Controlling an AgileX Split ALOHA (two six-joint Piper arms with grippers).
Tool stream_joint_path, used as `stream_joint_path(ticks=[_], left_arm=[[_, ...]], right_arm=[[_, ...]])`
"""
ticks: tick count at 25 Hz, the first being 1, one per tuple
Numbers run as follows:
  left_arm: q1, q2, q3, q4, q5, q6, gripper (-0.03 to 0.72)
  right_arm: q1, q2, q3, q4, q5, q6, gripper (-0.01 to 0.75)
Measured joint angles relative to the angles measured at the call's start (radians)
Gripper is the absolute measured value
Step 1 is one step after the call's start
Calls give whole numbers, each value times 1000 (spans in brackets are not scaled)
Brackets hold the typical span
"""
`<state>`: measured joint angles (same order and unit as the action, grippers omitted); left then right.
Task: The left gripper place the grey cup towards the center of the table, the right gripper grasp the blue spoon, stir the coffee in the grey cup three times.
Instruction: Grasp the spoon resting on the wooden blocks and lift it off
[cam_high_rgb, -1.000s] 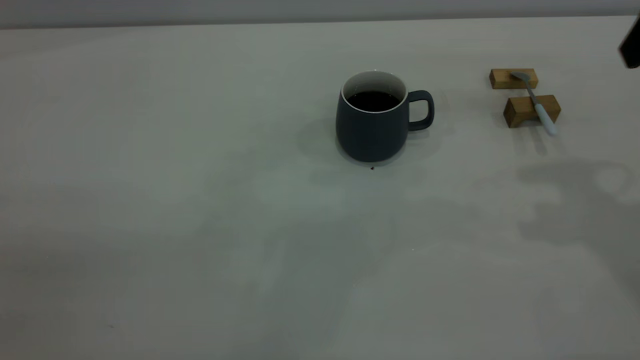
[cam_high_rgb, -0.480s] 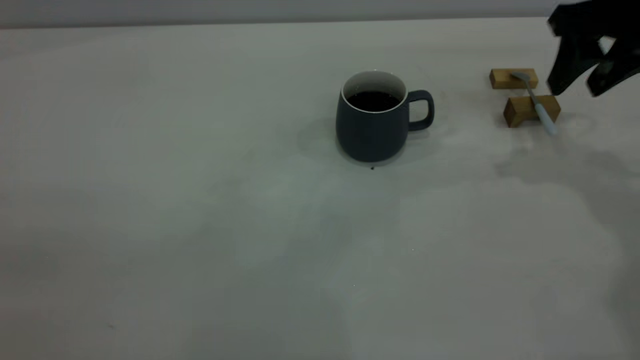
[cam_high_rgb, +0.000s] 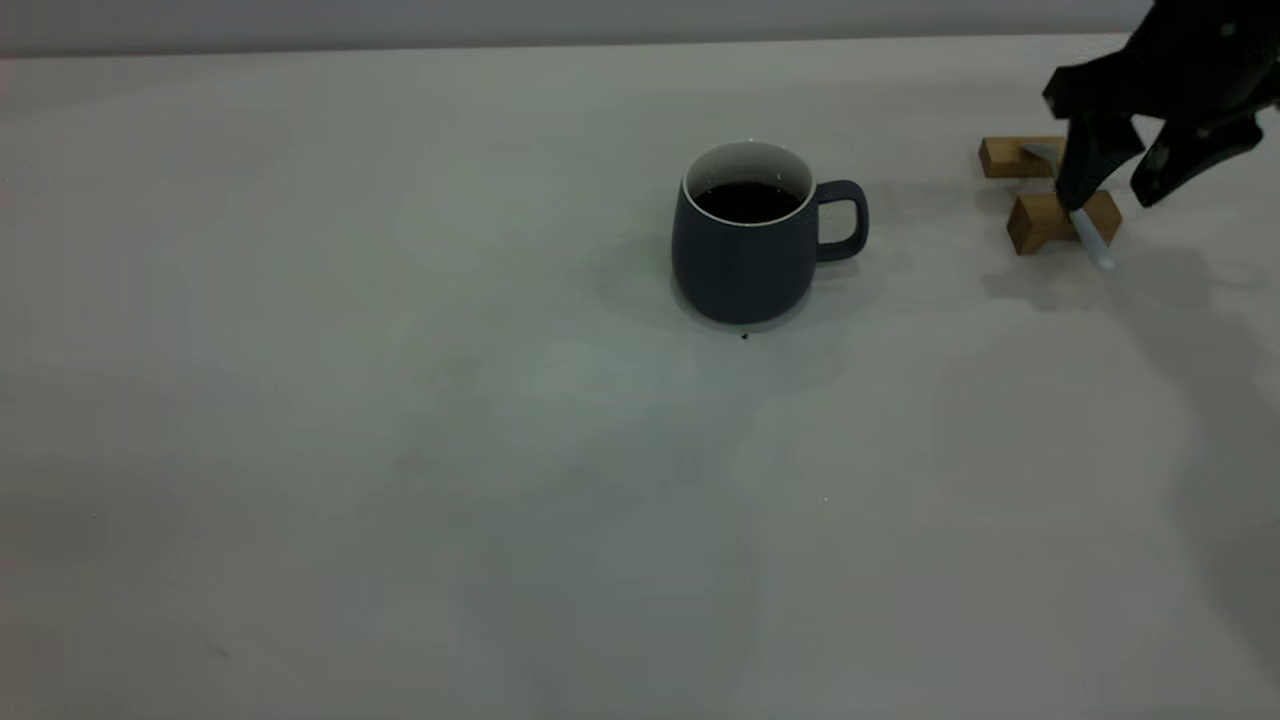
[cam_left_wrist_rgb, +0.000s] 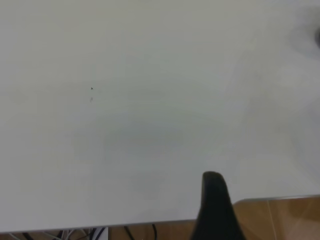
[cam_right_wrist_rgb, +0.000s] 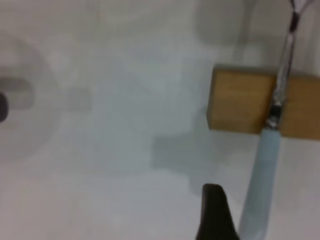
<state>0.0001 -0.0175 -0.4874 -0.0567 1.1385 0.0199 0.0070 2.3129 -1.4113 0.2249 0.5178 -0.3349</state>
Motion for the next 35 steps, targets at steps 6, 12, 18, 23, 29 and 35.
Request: stream_joint_path(ticks=[6, 12, 18, 23, 29, 35], left_arm=[[0, 0, 0, 0, 0, 0, 585], [0, 0, 0, 0, 0, 0, 585], [0, 0, 0, 0, 0, 0, 585], [0, 0, 0, 0, 0, 0, 585], [0, 0, 0, 0, 0, 0, 585], [0, 0, 0, 0, 0, 0, 585]], right_arm=[[6, 50, -23, -18, -3, 30, 582], [6, 76, -25, -34, -22, 34, 582], [6, 118, -25, -20, -56, 35, 582], [6, 140, -25, -19, -75, 35, 579], [6, 141, -25, -18, -87, 35, 353], [6, 135, -25, -17, -81, 35, 111]])
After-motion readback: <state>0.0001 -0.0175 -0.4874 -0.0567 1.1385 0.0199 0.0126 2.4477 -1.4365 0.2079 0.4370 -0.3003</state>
